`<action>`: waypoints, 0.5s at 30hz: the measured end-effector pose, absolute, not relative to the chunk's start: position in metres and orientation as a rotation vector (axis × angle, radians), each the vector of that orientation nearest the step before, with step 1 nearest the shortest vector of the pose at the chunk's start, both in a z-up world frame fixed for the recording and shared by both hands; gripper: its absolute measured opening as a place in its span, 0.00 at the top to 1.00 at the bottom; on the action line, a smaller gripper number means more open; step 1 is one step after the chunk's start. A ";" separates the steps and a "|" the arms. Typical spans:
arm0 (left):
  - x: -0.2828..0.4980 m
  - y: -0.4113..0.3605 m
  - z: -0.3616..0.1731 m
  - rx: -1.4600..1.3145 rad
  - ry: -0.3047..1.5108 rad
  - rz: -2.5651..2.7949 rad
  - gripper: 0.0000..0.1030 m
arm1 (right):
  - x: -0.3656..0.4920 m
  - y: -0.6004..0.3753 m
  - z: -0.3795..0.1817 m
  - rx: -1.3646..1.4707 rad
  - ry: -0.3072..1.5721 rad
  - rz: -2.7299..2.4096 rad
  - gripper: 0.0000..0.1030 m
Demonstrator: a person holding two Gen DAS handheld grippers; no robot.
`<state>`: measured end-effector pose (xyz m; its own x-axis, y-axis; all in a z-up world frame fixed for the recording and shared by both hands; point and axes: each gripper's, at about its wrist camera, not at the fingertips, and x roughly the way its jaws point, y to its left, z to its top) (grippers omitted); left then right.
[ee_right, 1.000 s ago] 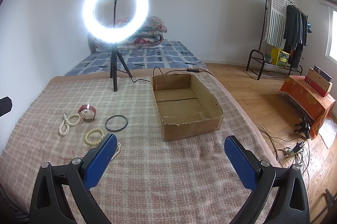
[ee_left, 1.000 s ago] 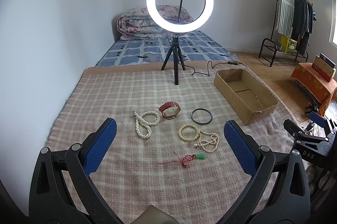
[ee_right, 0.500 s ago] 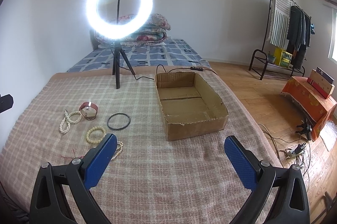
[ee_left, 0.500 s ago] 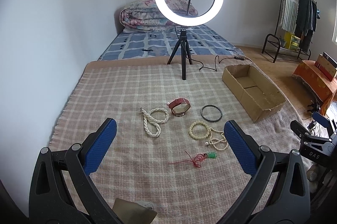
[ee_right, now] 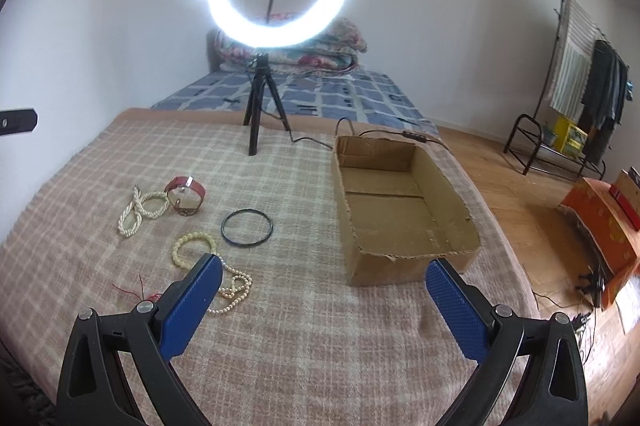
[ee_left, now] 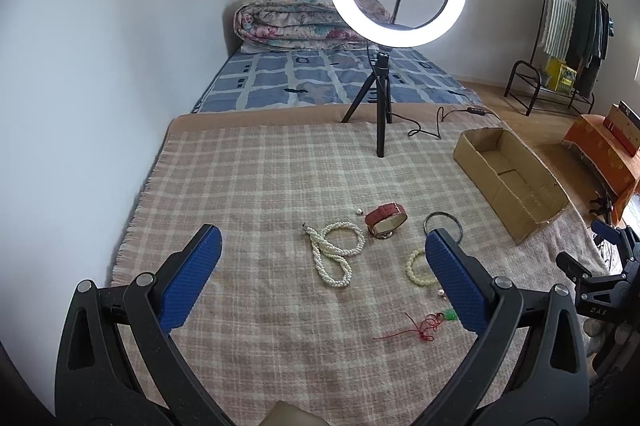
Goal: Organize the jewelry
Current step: 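Reach the left tool to the white pearl necklace and close on it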
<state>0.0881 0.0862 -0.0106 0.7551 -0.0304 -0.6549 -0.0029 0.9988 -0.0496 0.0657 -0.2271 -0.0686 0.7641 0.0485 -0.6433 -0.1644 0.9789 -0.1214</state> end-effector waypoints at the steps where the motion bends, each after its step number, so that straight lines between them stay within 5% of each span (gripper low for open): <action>1: 0.091 0.094 -0.014 -0.078 0.723 -0.012 0.04 | 0.070 -0.226 -0.071 -0.172 0.711 0.135 0.00; 3: 0.097 0.109 -0.022 -0.141 0.744 -0.011 0.07 | 0.078 -0.224 -0.077 -0.170 0.749 0.159 0.01; 6: 0.106 0.118 -0.036 -0.162 0.794 0.013 0.24 | 0.086 -0.222 -0.085 -0.187 0.802 0.175 0.03; 9: 0.115 0.117 -0.053 -0.155 0.843 0.015 0.27 | 0.093 -0.221 -0.097 -0.189 0.850 0.183 0.08; 12: 0.124 0.115 -0.074 -0.178 0.918 -0.001 0.42 | 0.100 -0.219 -0.113 -0.161 0.923 0.216 0.19; 15: 0.130 0.109 -0.091 -0.205 0.977 -0.023 0.45 | 0.104 -0.215 -0.130 -0.157 0.985 0.254 0.29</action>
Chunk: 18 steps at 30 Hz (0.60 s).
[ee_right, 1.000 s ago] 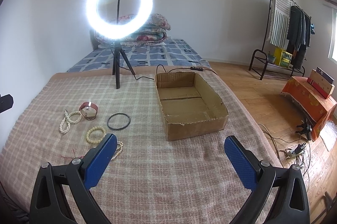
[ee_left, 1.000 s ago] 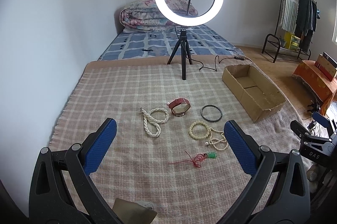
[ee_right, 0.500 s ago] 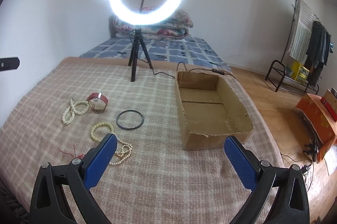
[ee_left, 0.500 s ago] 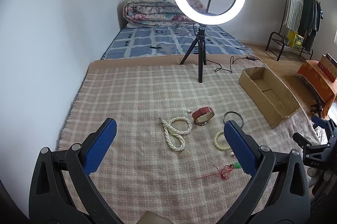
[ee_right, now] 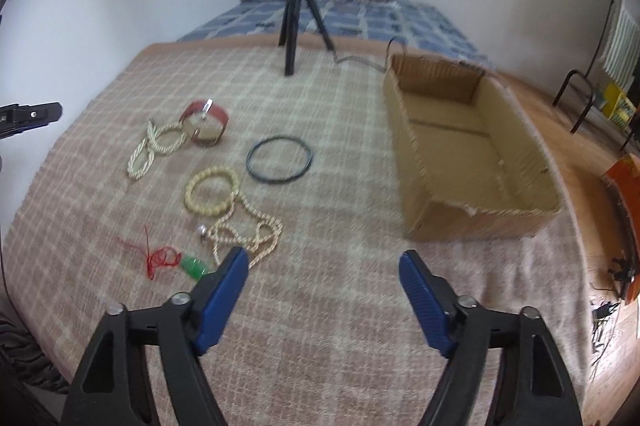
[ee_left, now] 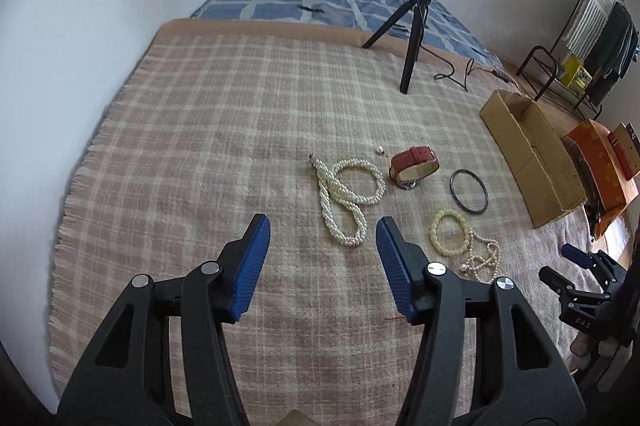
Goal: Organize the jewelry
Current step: 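Reach the left tool to the white pearl necklace and close on it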
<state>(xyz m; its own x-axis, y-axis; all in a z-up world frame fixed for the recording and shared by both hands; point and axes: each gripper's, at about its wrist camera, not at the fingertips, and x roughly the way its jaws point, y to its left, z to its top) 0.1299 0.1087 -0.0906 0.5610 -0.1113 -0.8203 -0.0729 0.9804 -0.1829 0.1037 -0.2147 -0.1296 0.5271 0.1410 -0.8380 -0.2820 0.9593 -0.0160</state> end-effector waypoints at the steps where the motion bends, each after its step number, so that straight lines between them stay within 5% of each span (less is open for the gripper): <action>1: 0.132 0.108 -0.096 -0.215 0.996 -0.028 0.48 | 0.105 -0.213 -0.135 -0.155 1.004 0.268 0.31; 5: 0.138 0.101 -0.106 -0.214 1.031 -0.036 0.50 | 0.112 -0.210 -0.155 -0.110 1.081 0.318 0.48; 18: 0.160 0.103 -0.135 -0.292 1.119 -0.052 0.52 | 0.142 -0.205 -0.184 0.057 1.220 0.370 0.63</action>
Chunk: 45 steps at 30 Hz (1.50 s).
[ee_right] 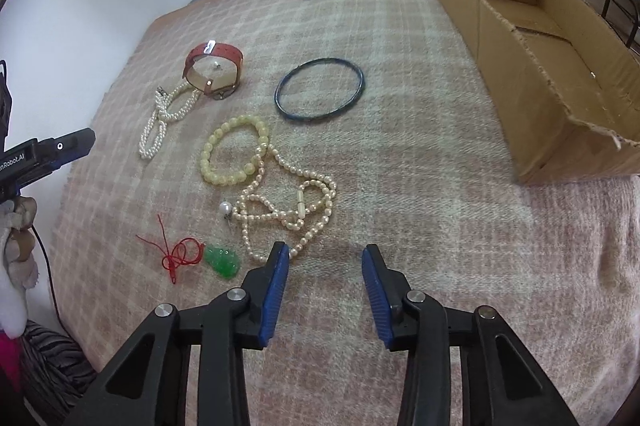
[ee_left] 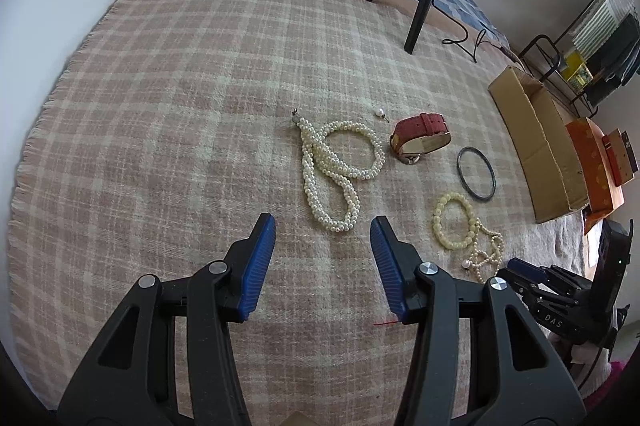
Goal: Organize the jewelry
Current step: 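Reach the left tool to the white pearl necklace and close on it, then lift the pearl necklace with the left tool and carry it to the box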
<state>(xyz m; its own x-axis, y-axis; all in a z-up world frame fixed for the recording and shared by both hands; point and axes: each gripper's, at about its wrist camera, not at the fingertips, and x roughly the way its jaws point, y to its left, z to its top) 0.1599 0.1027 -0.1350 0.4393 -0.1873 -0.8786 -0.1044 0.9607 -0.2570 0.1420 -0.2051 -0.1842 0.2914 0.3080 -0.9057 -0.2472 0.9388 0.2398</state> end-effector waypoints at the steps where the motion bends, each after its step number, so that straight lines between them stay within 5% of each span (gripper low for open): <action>1: 0.162 0.103 -0.137 -0.293 1.123 -0.053 0.52 | 0.143 -0.203 -0.185 0.050 1.222 0.364 0.63; 15: 0.194 0.107 -0.170 -0.308 1.192 -0.016 0.59 | 0.153 -0.169 -0.193 -0.186 1.179 0.319 0.66; 22: 0.200 0.107 -0.187 -0.275 1.230 0.011 0.59 | 0.154 -0.177 -0.191 -0.232 1.171 0.310 0.82; 32: 0.214 0.096 -0.195 -0.197 1.208 0.042 0.59 | 0.151 -0.181 -0.190 -0.253 1.159 0.299 0.82; 36: 0.216 0.104 -0.196 -0.202 1.187 0.062 0.83 | 0.151 -0.180 -0.190 -0.259 1.152 0.307 0.84; 38: 0.215 0.112 -0.196 -0.231 1.184 0.067 0.92 | 0.150 -0.178 -0.190 -0.275 1.143 0.303 0.95; 45: 0.210 0.136 -0.186 -0.327 1.160 0.076 0.94 | 0.150 -0.182 -0.182 -0.246 1.114 0.301 0.99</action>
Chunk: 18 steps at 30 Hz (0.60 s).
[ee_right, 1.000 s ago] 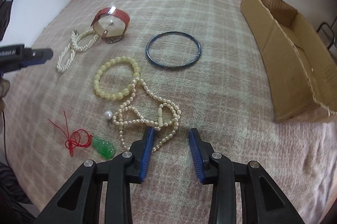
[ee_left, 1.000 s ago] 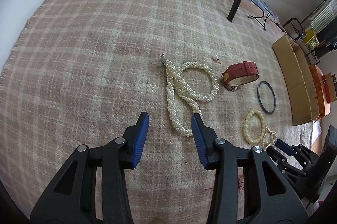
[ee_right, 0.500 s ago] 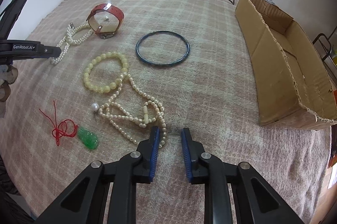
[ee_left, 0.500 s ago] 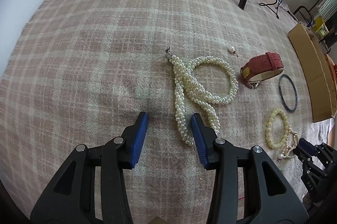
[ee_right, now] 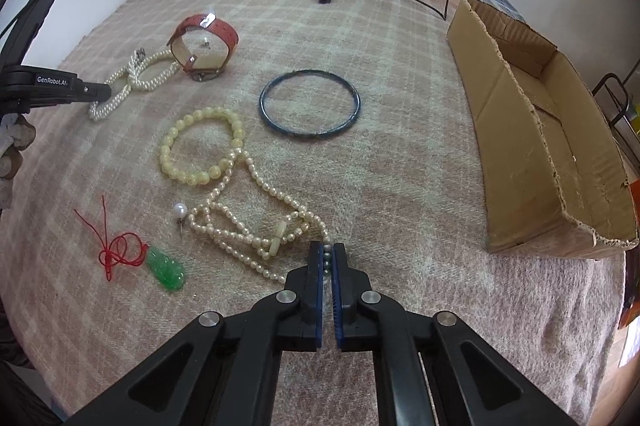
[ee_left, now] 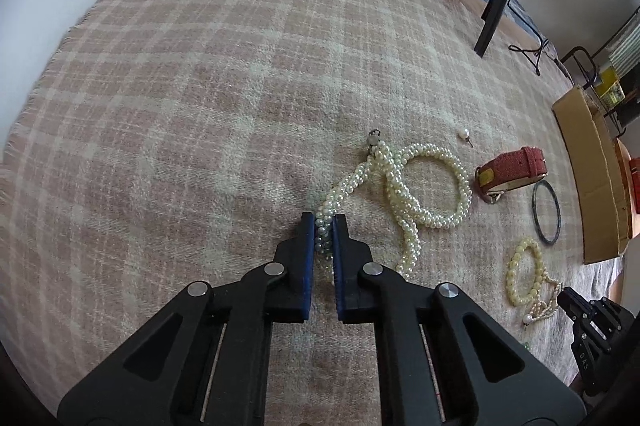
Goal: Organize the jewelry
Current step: 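Lift the pearl necklace with the left tool and carry it to the box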
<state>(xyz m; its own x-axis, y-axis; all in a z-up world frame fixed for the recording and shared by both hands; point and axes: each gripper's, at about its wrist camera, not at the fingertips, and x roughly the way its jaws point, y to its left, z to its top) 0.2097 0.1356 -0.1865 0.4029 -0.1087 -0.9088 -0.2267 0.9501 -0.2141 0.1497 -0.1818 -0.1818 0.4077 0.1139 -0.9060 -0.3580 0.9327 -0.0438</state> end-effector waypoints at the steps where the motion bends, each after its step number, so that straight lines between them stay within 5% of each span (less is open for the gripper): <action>1: 0.208 0.140 -0.182 -0.344 1.146 0.082 0.94 | 0.149 -0.183 -0.179 -0.239 1.106 0.304 0.99; 18: 0.187 0.149 -0.085 -0.449 0.906 -0.008 0.94 | 0.152 -0.197 -0.136 0.108 1.010 0.455 0.99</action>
<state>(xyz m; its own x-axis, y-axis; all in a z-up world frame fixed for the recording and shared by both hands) 0.1870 0.1490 -0.0849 0.6231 -0.1930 -0.7580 -0.1802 0.9076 -0.3791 0.1524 -0.1966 -0.1358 0.4475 0.4158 -0.7917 -0.3180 0.9015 0.2937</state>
